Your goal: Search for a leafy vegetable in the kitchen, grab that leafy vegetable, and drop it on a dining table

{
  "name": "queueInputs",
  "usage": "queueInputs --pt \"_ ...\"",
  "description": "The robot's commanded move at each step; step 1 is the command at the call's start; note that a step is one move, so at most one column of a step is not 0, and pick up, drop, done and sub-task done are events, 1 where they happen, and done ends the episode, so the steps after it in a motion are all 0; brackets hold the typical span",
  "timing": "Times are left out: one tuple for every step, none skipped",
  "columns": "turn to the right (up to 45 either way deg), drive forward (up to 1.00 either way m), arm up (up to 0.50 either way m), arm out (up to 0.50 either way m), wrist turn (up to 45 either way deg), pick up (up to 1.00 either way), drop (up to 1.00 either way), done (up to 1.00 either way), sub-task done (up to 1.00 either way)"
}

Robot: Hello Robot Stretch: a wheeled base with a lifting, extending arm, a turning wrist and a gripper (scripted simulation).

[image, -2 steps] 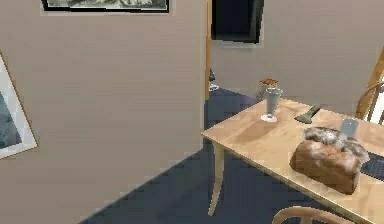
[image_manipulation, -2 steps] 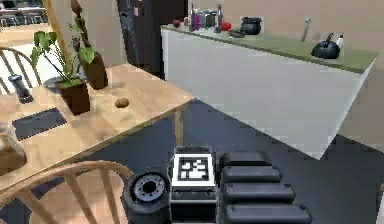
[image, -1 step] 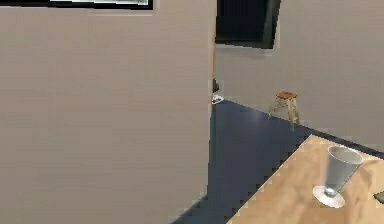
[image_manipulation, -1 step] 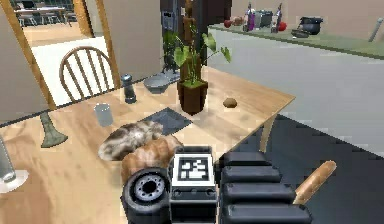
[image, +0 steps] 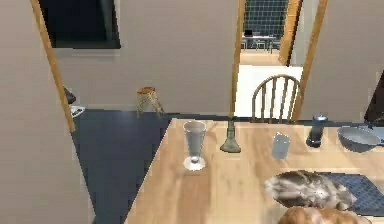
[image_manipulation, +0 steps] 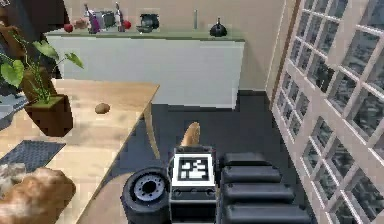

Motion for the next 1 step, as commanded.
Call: queueInputs --pt "-39.0 0.0 0.0 0.0 0.0 0.0 0.0 0.0 0.0"
